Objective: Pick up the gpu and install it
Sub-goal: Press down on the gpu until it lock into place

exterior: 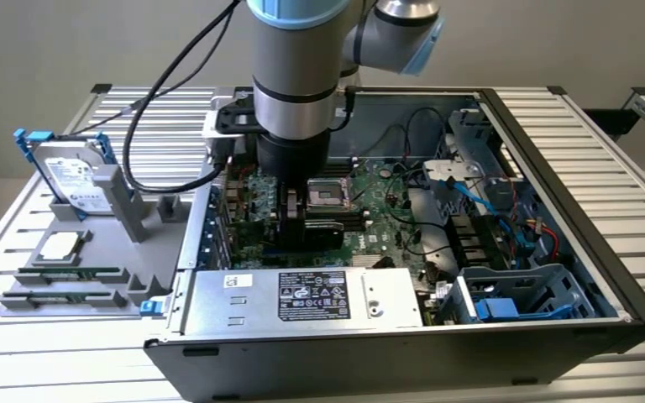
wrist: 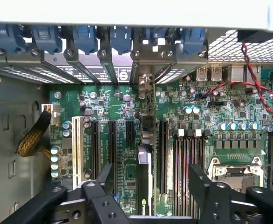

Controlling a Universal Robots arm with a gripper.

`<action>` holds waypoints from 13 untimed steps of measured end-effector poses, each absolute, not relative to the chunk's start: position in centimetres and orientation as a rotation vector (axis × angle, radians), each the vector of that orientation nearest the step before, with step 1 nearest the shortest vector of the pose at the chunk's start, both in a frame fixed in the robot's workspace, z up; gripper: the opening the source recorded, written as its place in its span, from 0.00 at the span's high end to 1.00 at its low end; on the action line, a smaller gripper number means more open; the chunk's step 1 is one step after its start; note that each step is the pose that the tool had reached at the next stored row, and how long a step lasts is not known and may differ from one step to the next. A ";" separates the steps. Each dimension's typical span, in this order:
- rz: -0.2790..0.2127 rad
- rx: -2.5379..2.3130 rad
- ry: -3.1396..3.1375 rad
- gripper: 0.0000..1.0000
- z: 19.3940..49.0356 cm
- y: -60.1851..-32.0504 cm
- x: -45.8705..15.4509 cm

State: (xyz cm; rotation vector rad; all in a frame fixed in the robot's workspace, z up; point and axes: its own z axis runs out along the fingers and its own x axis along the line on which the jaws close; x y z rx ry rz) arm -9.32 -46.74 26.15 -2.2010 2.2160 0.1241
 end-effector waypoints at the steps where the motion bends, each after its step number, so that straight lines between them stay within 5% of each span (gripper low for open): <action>1: 0.125 -2.201 2.216 0.24 26.4 -46.7 -9.3; 13: 0.130 -2.198 2.213 0.24 30.5 -46.5 -9.3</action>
